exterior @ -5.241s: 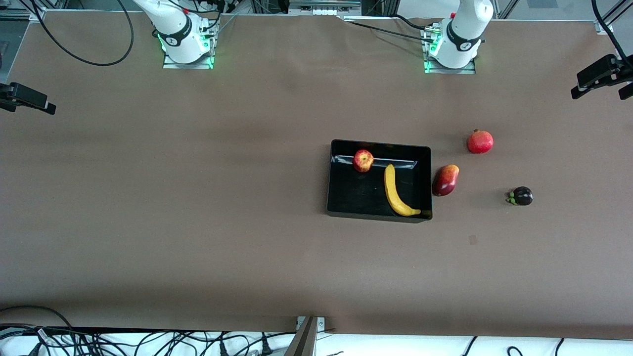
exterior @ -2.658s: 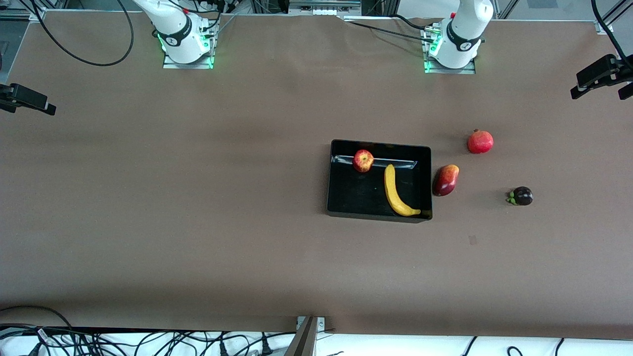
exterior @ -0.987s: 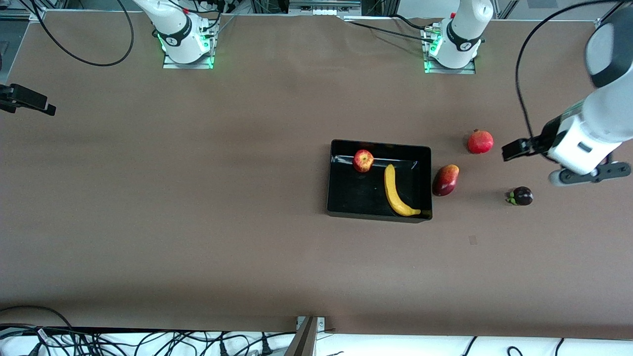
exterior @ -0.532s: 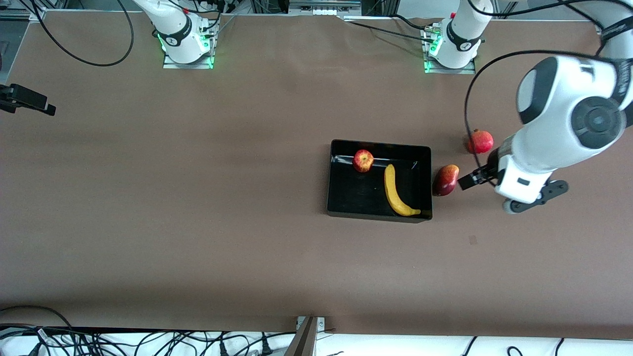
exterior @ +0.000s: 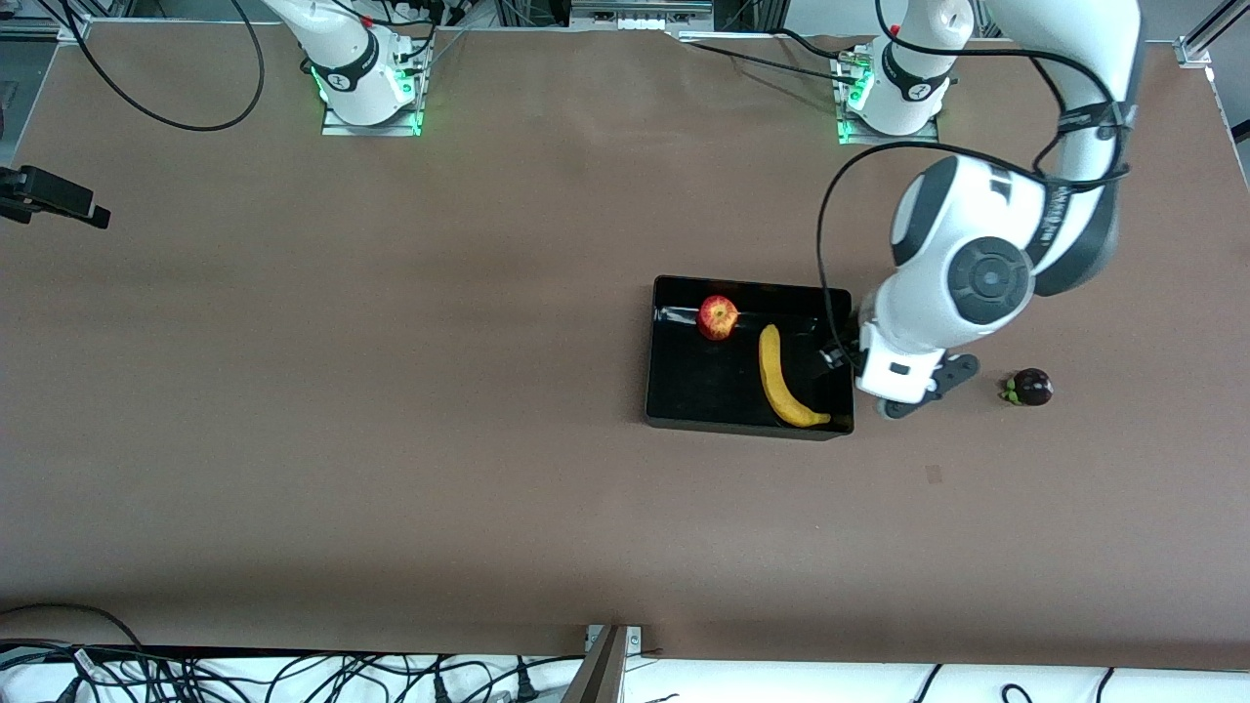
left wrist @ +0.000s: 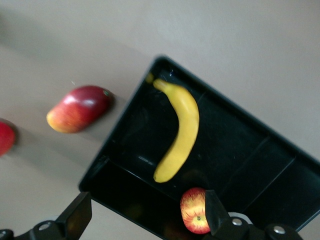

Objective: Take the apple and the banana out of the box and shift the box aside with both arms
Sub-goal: 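Move the left gripper over the red apple in the black tray, then lower the left gripper and close it on the red apple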

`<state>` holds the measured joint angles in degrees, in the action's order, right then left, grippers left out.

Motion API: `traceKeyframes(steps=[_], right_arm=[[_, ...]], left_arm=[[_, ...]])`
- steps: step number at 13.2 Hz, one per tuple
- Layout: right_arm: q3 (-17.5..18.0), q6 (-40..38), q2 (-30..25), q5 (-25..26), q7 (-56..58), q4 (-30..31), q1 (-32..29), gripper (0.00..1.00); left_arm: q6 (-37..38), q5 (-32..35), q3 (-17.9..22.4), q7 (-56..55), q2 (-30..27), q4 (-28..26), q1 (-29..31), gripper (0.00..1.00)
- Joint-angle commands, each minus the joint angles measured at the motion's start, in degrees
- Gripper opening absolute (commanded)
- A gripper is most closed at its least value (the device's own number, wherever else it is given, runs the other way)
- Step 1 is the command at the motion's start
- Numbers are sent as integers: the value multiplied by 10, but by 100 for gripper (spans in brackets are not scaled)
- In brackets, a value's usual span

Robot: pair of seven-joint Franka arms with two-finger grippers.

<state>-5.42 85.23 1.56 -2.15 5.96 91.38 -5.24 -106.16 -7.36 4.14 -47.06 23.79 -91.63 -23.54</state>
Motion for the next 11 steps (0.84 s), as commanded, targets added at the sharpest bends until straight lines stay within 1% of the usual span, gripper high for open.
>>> traceKeyframes(steps=[1,3,4,6,9,11], right_arm=[[1,-2,5,-8,-2,-11,-5,100],[1,-2,5,-8,-2,-11,-5,100],[1,-2,5,-8,-2,-11,-5,100],[1,-2,5,-8,-2,-11,-5,100],[1,-2,5,-8,-2,-11,-5,100],[1,-2,5,-8,-2,-11,-5,100]], left_arm=[[-56,-11,6,-24,-12,-63,-39,100],[-101,-11,6,-40,-12,-101,-62,100],[-123,-11,-2,-40,-12,-119,-69,100],[-174,-10,-5,-41,-7,-152,-102,100],[-214,-12,-5,-42,7,-179,-140,100],[-248,-11,-5,-42,15,-199,-154,100]])
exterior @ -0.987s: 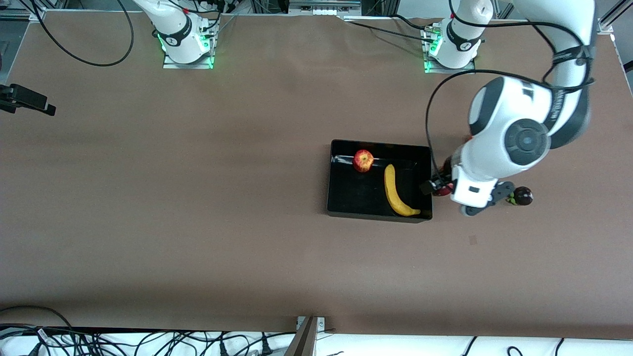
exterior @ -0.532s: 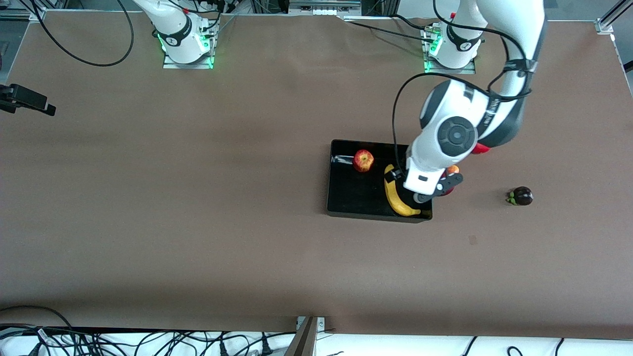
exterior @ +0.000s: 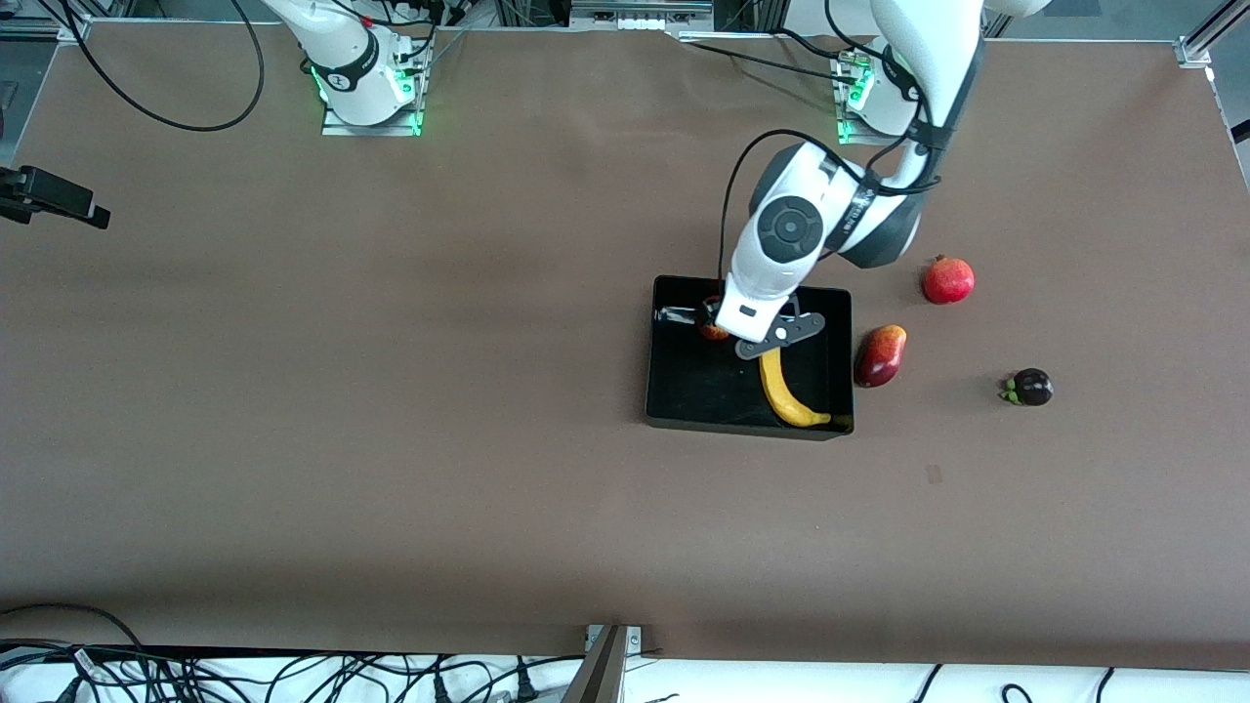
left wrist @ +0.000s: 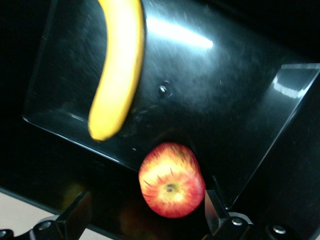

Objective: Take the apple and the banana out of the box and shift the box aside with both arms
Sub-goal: 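Lower the left gripper and close it on the red apple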

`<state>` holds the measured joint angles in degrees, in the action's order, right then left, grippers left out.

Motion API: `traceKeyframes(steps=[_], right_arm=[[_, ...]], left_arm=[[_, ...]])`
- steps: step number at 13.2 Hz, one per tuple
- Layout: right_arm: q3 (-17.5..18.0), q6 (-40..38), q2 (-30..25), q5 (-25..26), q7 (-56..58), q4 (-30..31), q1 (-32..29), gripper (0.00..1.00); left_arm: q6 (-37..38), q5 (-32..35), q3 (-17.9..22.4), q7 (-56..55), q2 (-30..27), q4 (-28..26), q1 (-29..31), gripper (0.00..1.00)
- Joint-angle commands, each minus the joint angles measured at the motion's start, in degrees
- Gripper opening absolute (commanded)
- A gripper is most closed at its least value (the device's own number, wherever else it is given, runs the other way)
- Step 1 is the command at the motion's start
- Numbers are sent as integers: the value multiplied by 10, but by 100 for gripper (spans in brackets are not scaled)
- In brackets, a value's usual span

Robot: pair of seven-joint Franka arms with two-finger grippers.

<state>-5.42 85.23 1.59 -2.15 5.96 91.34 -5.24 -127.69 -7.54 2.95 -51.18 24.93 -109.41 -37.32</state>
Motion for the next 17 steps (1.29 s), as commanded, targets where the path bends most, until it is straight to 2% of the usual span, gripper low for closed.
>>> traceKeyframes(steps=[1,10,11,12,13,14,16,17], right_arm=[[1,-2,4,-8,-2,-11,-5,100],[1,-2,4,-8,-2,-11,-5,100],[1,-2,4,-8,-2,-11,-5,100],[1,-2,4,-8,-2,-11,-5,100],[1,-2,4,-8,-2,-11,-5,100],[1,-2,4,-8,-2,-11,-5,100],[1,-2,4,-8,-2,-11,-5,100],[1,-2,4,-8,-2,-11,-5,100]], left_arm=[[-47,-10,7,-1,9,-26,-20,100],[-110,-13,7,-25,71,-25,-43,100],[-112,-13,7,-25,74,-25,-43,89],[-112,-13,7,-26,74,-24,-43,58],[-112,-13,7,-26,74,-24,-43,31],[-112,-13,7,-26,75,-23,-43,15],[-111,-12,7,-26,75,-21,-43,0],[-107,-12,7,-25,73,-19,-43,0]])
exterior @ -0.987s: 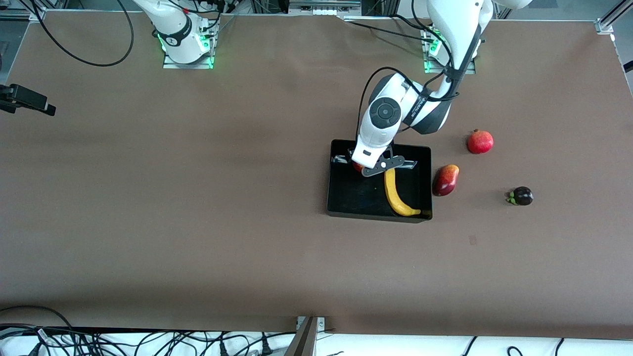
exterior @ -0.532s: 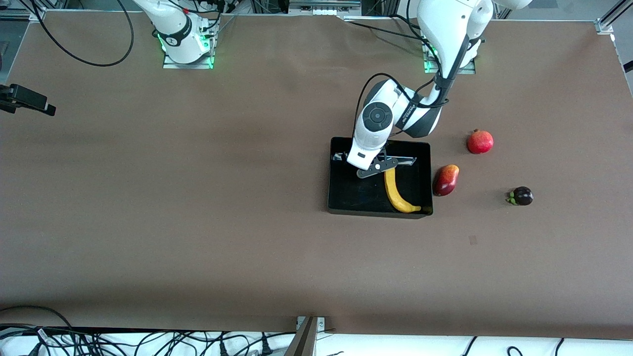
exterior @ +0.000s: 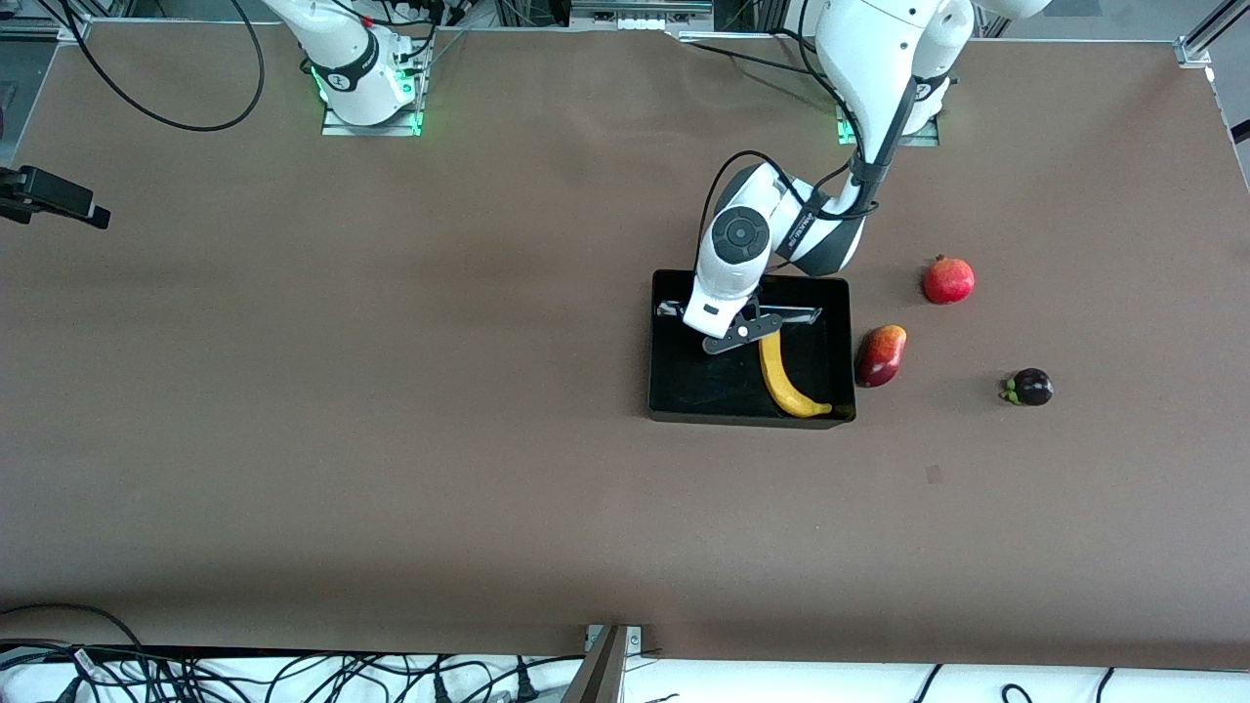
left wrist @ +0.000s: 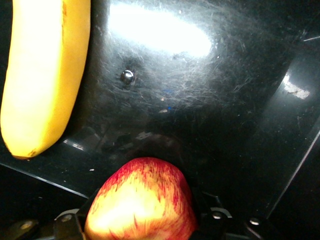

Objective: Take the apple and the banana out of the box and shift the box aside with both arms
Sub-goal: 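Lower the left gripper and close it on the red apple, then lift the apple out of the tray with the left gripper toward the mango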

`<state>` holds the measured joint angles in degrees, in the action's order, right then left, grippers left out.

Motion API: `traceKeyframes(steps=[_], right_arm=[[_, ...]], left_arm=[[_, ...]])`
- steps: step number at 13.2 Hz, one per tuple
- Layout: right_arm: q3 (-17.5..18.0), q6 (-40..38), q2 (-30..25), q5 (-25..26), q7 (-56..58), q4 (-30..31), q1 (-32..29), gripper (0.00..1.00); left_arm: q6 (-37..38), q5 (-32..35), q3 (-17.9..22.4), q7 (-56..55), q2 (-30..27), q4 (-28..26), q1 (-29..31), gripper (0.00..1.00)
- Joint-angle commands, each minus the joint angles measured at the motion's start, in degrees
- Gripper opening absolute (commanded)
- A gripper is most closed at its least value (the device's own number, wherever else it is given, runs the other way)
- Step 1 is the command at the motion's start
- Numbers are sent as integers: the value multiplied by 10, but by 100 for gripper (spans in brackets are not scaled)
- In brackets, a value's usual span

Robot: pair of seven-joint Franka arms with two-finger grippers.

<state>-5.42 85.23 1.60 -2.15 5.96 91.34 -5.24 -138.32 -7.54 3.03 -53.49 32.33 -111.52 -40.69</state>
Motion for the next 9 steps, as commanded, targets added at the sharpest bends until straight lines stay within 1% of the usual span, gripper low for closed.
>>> traceKeyframes(steps=[1,2,3,5,6,8,9], right_arm=[[1,-2,4,-7,-2,-11,-5,100],[1,-2,4,-7,-2,-11,-4,100],[1,-2,4,-7,-2,-11,-5,100],[1,-2,4,-7,-2,-11,-4,100],[1,-2,4,-7,-2,-10,-5,100],[1,-2,4,-7,-2,-10,-5,100],[1,-2,4,-7,-2,-11,-4,100]], left_arm=[[4,-12,7,-2,-5,4,-9,0],[16,-12,6,-1,-20,4,-8,0],[52,-12,7,1,-37,11,-5,0],[143,-12,11,5,-44,63,2,0],[173,-12,12,5,-51,84,11,0],[210,-7,11,11,-84,94,36,0],[232,-5,8,31,-103,96,56,0]])
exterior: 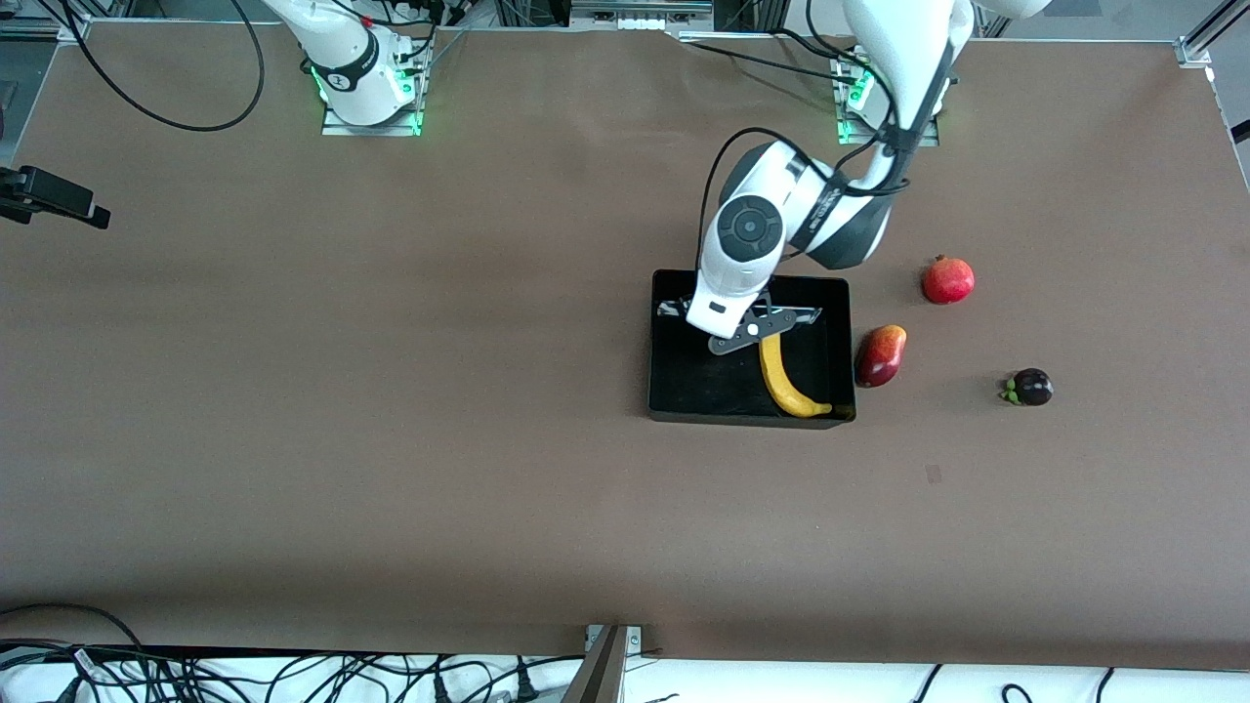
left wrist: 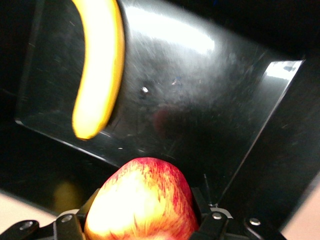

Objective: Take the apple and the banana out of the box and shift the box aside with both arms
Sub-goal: 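Lift the apple out of the tray with the left gripper toward the mango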

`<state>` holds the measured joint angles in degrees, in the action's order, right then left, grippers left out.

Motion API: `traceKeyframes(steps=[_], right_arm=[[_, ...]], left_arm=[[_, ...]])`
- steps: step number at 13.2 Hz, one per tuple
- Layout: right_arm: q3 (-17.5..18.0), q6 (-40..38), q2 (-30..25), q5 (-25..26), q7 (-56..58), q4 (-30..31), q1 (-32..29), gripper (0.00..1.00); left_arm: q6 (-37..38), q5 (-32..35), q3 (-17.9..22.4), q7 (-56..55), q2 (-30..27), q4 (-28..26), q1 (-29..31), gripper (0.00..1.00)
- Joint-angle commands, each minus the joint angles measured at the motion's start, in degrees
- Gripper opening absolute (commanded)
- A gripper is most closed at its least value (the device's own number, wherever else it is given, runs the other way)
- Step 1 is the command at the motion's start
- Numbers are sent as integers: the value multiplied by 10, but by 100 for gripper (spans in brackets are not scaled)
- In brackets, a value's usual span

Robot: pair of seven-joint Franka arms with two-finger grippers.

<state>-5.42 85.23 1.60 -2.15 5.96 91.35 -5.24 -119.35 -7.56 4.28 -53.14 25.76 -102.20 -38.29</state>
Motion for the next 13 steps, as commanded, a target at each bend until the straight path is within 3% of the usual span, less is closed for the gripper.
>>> traceKeyframes(steps=[1,4,8,10,13], right_arm=[[1,-2,4,-8,-2,-11,-5,100],[1,-2,4,-8,-2,-11,-4,100],[1,-2,4,-8,-2,-11,-5,100],[1,-2,4,-8,-2,-11,-4,100],[1,-2,4,-8,-2,-11,-5,100]], left_arm=[[76,-4,-6,55,-48,17,53,0],[162,-4,-7,175,-62,52,150,0],[165,17,-6,337,-21,93,267,0],[144,18,-3,384,30,124,300,0],[39,20,0,386,106,135,303,0]])
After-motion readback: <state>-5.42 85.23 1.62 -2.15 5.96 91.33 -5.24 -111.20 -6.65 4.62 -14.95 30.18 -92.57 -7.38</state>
